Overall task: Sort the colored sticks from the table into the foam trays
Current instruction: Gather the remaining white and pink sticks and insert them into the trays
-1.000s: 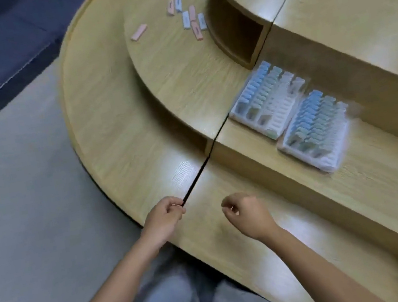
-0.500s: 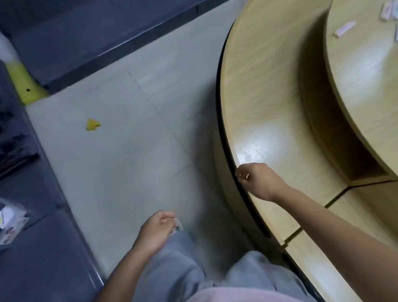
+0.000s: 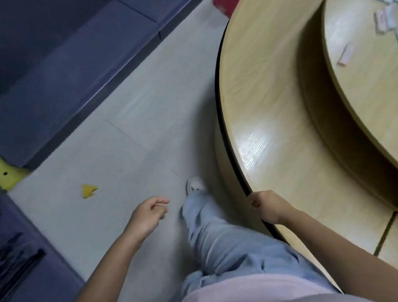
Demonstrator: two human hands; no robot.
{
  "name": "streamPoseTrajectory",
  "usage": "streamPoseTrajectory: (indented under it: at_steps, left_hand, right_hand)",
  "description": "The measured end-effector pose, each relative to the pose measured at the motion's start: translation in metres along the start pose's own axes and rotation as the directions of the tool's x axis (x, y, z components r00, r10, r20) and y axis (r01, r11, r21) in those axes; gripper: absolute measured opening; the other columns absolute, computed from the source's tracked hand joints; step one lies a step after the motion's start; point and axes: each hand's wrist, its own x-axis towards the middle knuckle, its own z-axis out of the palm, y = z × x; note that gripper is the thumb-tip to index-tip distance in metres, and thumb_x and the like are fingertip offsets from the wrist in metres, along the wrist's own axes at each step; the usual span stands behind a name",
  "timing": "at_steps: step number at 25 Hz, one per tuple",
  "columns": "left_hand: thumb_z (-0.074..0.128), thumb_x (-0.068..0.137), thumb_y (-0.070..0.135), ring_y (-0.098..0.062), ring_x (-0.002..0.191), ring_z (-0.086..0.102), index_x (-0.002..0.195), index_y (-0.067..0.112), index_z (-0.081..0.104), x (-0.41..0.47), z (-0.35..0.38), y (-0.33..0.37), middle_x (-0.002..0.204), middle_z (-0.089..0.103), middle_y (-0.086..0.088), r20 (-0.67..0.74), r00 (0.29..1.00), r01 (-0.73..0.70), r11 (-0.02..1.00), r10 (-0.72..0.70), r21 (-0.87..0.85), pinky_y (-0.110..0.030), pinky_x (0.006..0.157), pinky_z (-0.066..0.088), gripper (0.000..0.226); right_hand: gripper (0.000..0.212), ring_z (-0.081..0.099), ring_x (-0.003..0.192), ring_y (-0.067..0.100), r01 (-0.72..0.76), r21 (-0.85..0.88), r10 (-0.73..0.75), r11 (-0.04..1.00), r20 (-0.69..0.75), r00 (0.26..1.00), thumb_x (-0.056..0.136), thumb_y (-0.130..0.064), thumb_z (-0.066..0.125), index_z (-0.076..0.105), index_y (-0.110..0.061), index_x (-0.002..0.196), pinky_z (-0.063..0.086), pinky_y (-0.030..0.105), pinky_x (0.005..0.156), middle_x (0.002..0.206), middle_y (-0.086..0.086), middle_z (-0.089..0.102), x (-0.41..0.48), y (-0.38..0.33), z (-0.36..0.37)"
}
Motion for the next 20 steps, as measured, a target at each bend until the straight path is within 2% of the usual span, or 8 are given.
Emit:
streamPoseTrajectory:
  at_steps: [4, 6, 8, 11, 13, 16, 18, 20]
  left_hand:
    - [0.053, 0.092, 0.015, -0.018, 0.101, 0.059, 0.111, 0.018, 0.063, 0.078, -0.053, 0.042, 0.107, 0.064, -0.003, 0.046, 0.999, -0.010, 0.965, -0.002, 0.261, -0.021, 0.081, 0.040, 0.022]
    - [0.053, 0.092, 0.016, -0.021, 0.104, 0.059, 0.113, 0.015, 0.063, 0.110, -0.084, 0.066, 0.111, 0.065, -0.006, 0.022, 0.998, 0.050, 0.957, -0.059, 0.285, -0.024, 0.085, 0.042, 0.023]
    - [0.053, 0.092, 0.017, -0.023, 0.104, 0.059, 0.113, 0.014, 0.063, 0.142, -0.115, 0.092, 0.112, 0.065, -0.007, -0.042, 0.997, 0.073, 0.957, -0.063, 0.280, -0.027, 0.088, 0.043, 0.023]
    - [0.053, 0.092, 0.016, -0.021, 0.096, 0.059, 0.113, 0.014, 0.062, 0.184, -0.148, 0.131, 0.108, 0.065, -0.007, -0.035, 0.998, 0.068, 0.964, -0.061, 0.256, -0.027, 0.082, 0.043, 0.022]
    - [0.053, 0.091, 0.014, -0.020, 0.091, 0.061, 0.112, 0.014, 0.061, 0.220, -0.169, 0.157, 0.104, 0.065, -0.007, 0.012, 0.996, 0.084, 0.965, -0.090, 0.249, -0.027, 0.075, 0.043, 0.022]
    - [0.052, 0.091, 0.013, -0.022, 0.093, 0.061, 0.115, 0.010, 0.061, 0.297, -0.202, 0.205, 0.103, 0.064, -0.007, 0.051, 0.996, 0.051, 0.945, -0.072, 0.323, -0.028, 0.079, 0.043, 0.026]
    - [0.052, 0.092, 0.014, -0.024, 0.100, 0.060, 0.118, 0.008, 0.060, 0.356, -0.220, 0.254, 0.109, 0.064, -0.009, 0.103, 0.995, -0.041, 0.907, -0.003, 0.419, -0.029, 0.087, 0.042, 0.028]
    - [0.051, 0.093, 0.015, -0.021, 0.102, 0.058, 0.118, 0.009, 0.061, 0.404, -0.235, 0.314, 0.115, 0.064, -0.008, 0.187, 0.979, -0.168, 0.831, 0.079, 0.530, -0.025, 0.085, 0.040, 0.027]
  right_hand:
    - [0.017, 0.059, 0.098, 0.034, 0.042, -0.014, -0.041, 0.999, 0.051, 0.998, 0.088, -0.011, 0.044, 0.060, -0.007, 0.090, 0.041, 0.029, 0.072, 0.104, 0.018, 0.065, 0.103, -0.036, -0.073]
    - [0.014, 0.059, 0.094, 0.035, 0.069, -0.040, -0.067, 0.997, 0.053, 0.996, 0.089, -0.011, 0.045, 0.048, -0.011, 0.075, 0.037, 0.029, 0.067, 0.100, 0.021, 0.063, 0.148, -0.059, -0.125]
    - [0.011, 0.058, 0.095, 0.035, 0.078, -0.043, -0.077, 0.996, 0.012, 0.997, 0.089, -0.008, 0.047, 0.050, -0.010, 0.078, 0.036, 0.028, 0.067, 0.101, 0.021, 0.062, 0.193, -0.079, -0.179]
    - [0.008, 0.059, 0.091, 0.034, 0.072, -0.042, -0.075, 0.996, -0.071, 0.995, 0.086, -0.003, 0.046, 0.054, -0.006, 0.086, 0.040, 0.029, 0.066, 0.096, 0.016, 0.063, 0.253, -0.096, -0.243]
    - [0.007, 0.059, 0.088, 0.033, 0.042, -0.027, -0.044, 0.999, -0.095, 0.994, 0.085, -0.003, 0.047, 0.050, -0.009, 0.082, 0.043, 0.030, 0.065, 0.094, 0.013, 0.063, 0.288, -0.099, -0.273]
    - [0.016, 0.059, 0.090, 0.031, -0.039, 0.047, 0.044, 0.998, -0.113, 0.993, 0.087, -0.009, 0.046, 0.058, -0.003, 0.096, 0.051, 0.036, 0.073, 0.099, 0.013, 0.064, 0.326, -0.094, -0.300]
    - [0.022, 0.059, 0.091, 0.030, -0.144, 0.139, 0.163, 0.980, -0.137, 0.977, 0.088, -0.013, 0.044, 0.060, -0.003, 0.100, 0.052, 0.037, 0.076, 0.102, 0.013, 0.064, 0.342, -0.086, -0.309]
    - [0.024, 0.059, 0.093, 0.029, -0.256, 0.263, 0.302, 0.930, -0.149, 0.942, 0.089, -0.012, 0.043, 0.062, -0.004, 0.102, 0.051, 0.037, 0.078, 0.105, 0.014, 0.065, 0.349, -0.085, -0.319]
